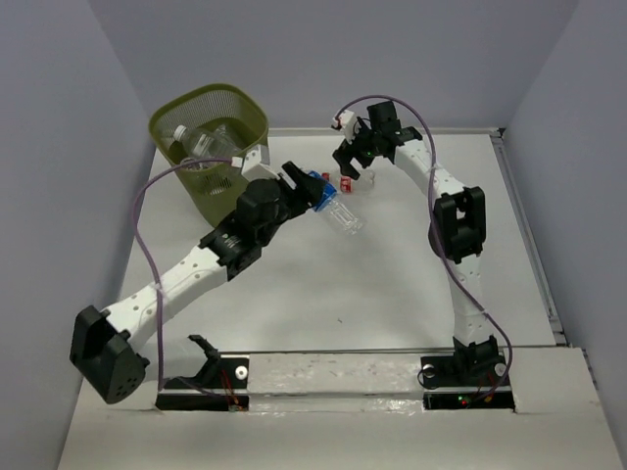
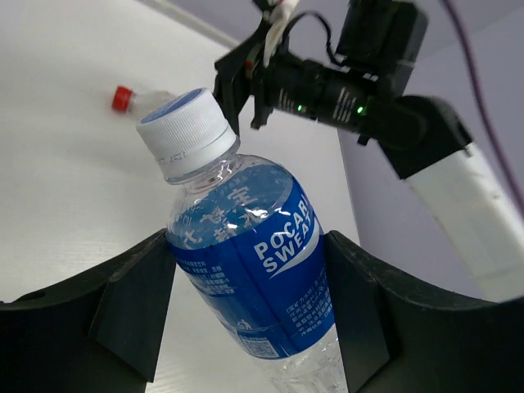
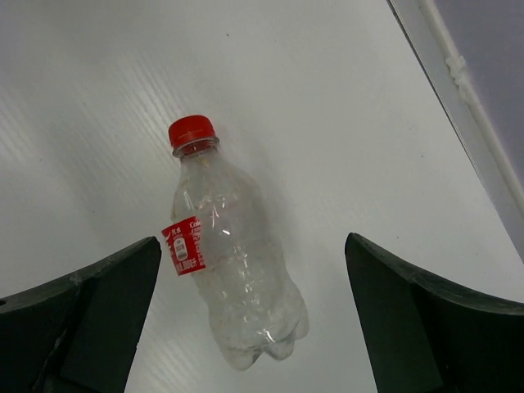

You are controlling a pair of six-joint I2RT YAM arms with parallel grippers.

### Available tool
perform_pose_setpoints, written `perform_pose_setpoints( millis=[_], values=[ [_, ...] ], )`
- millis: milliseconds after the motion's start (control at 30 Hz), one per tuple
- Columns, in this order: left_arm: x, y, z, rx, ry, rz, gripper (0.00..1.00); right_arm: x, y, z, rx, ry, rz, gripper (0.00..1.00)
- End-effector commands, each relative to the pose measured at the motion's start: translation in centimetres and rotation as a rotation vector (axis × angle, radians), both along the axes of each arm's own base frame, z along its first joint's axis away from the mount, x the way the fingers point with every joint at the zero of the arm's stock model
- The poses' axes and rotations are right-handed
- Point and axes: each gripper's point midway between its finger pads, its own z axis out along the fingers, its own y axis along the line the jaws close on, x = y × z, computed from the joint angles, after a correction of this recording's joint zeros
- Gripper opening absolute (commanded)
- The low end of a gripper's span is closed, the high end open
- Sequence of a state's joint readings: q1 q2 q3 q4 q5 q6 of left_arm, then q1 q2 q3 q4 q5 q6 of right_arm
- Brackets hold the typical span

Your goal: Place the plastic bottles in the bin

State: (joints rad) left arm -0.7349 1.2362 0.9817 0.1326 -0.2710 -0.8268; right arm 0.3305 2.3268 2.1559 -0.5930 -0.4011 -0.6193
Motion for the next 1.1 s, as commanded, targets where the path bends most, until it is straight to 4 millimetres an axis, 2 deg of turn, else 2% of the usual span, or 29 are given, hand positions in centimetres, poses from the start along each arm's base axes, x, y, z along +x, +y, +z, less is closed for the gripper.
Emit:
perform_pose_setpoints(
  millis=[0,133,200,233,267,300,333,367,400,433,467,500,533,567,600,633,667,733,767,800,867,900,967,1000,1033,1067],
  values=[
    [0.0,5.0,6.3,0.03,-0.137,0.072,0.47,-0.5,-0.1,-2.5,-0.063,0.073,0.058,1.0],
    [1.1,10.7,13.4,0.015,-0.266,0.213,0.47,-1.3,0.6,-5.2,-0.058,0.137,0.065,0.97],
    [1.6,12.8,15.1,0.013,-0.304,0.288,0.47,-1.7,0.8,-6.0,-0.046,0.165,0.07,0.95],
    [1.6,13.7,17.0,-0.005,-0.339,0.31,0.47,-2.0,1.1,-5.9,-0.026,0.177,0.074,0.93],
    [1.9,15.1,17.8,0.004,-0.359,0.353,0.47,-2.3,1.2,-6.5,-0.015,0.184,0.076,0.91],
    [2.0,15.9,18.7,0.006,-0.376,0.372,0.47,-1.9,1.5,-5.6,0.003,0.162,0.076,0.89],
    [1.9,17.0,20.4,-0.003,-0.407,0.411,0.47,-2.6,1.7,-5.3,0.024,0.172,0.08,0.83],
    [2.0,17.9,21.1,0.006,-0.421,0.438,0.47,-2.3,2.0,-4.8,0.045,0.148,0.081,0.79],
    [2.3,19.7,21.8,0.016,-0.436,0.495,0.47,-2.4,2.1,-4.4,0.067,0.148,0.068,0.73],
    [2.2,20.7,23.0,0.011,-0.457,0.531,0.47,-3.1,2.1,-4.0,0.081,0.154,0.063,0.61],
    [2.8,22.4,23.1,0.014,-0.455,0.578,0.47,-3.2,2.7,-3.3,0.098,0.13,0.067,0.56],
    [3.0,22.2,23.3,0.011,-0.459,0.565,0.47,-3.4,2.7,-2.8,0.111,0.127,0.059,0.52],
    [3.3,24.0,24.0,0.019,-0.475,0.617,0.47,-4.1,2.5,-2.0,0.128,0.133,0.042,0.48],
    [4.1,24.6,23.5,0.044,-0.46,0.65,0.47,-3.9,2.6,-1.1,0.149,0.1,0.032,0.47],
    [4.3,26.4,23.6,0.084,-0.459,0.731,0.47,-4.2,2.6,-0.4,0.173,0.101,0.013,0.45],
    [4.8,27.1,23.3,0.109,-0.448,0.761,0.47,-4.9,3.2,0.4,0.192,0.093,0.02,0.45],
    [5.9,27.6,22.3,0.143,-0.423,0.786,0.47,-5.6,3.0,2.1,0.22,0.054,0.017,0.45],
    [6.6,28.8,21.5,0.215,-0.405,0.849,0.47,-6.9,3.5,4.1,0.273,0.032,0.005,0.42],
    [7.4,29.1,20.6,0.245,-0.383,0.864,0.48,-7.6,3.3,4.2,0.296,0.016,0.002,0.42],
    [7.6,29.6,20.1,0.265,-0.372,0.895,0.48,-8.4,3.2,7.4,0.347,-0.024,-0.006,0.42],
    [8.6,29.9,18.7,0.322,-0.348,0.911,0.52,-9.6,4.1,10.1,0.407,-0.073,0.004,0.42],
    [8.8,30.0,18.3,0.337,-0.341,0.914,0.61,-10.5,3.9,12.0,0.446,-0.086,-0.011,0.42],
    [9.8,29.9,16.7,0.372,-0.305,0.906,0.75,-11.9,5.5,14.7,0.497,-0.118,0.007,0.42],
    [10.0,29.7,16.3,0.377,-0.298,0.891,0.88,-12.5,6.1,15.7,0.515,-0.122,0.009,0.42],
    [10.2,29.5,15.8,0.38,-0.289,0.88,0.93,-12.9,6.6,18.5,0.566,-0.161,0.007,0.42],
    [9.9,29.5,16.0,0.369,-0.295,0.876,0.98,-13.5,7.8,19.8,0.586,-0.183,0.011,0.42]
  ],
)
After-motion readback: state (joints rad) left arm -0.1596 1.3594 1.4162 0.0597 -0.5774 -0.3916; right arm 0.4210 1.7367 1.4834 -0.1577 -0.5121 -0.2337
